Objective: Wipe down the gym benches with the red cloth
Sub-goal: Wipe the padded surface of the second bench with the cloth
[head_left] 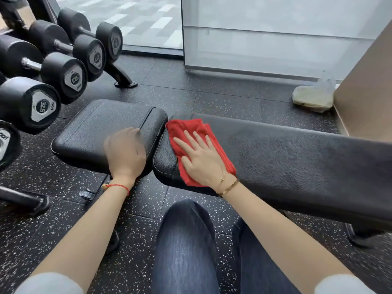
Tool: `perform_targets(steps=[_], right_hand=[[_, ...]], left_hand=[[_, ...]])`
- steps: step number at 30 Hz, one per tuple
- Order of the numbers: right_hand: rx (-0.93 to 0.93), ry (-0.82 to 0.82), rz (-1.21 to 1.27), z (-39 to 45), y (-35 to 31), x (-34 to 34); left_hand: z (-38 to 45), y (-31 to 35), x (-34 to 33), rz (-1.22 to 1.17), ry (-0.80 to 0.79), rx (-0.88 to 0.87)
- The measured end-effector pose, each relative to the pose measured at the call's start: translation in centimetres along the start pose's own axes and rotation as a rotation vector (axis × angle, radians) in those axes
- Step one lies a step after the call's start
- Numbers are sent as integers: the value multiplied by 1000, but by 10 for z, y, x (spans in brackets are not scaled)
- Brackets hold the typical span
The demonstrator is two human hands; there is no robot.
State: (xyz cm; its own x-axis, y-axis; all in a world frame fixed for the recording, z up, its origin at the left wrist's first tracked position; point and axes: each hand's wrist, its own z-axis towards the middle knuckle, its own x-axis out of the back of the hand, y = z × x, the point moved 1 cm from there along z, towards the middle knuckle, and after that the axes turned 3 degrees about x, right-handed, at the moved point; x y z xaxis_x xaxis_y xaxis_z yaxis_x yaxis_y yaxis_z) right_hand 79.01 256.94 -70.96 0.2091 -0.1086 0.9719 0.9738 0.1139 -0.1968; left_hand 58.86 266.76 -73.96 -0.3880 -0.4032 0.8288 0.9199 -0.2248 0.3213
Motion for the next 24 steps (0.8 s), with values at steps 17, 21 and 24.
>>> perform_targets(steps=[17, 21, 24], right_hand=[[-112, -4, -12, -16, 57, 14], [-176, 13, -25, -40, 92, 20], [-368, 10, -46, -17, 123, 32]], left_hand=[[-40, 126, 6, -177, -173, -135], [-52, 149, -10, -145, -247, -148], [-55, 150, -14, -97, -228, -151]])
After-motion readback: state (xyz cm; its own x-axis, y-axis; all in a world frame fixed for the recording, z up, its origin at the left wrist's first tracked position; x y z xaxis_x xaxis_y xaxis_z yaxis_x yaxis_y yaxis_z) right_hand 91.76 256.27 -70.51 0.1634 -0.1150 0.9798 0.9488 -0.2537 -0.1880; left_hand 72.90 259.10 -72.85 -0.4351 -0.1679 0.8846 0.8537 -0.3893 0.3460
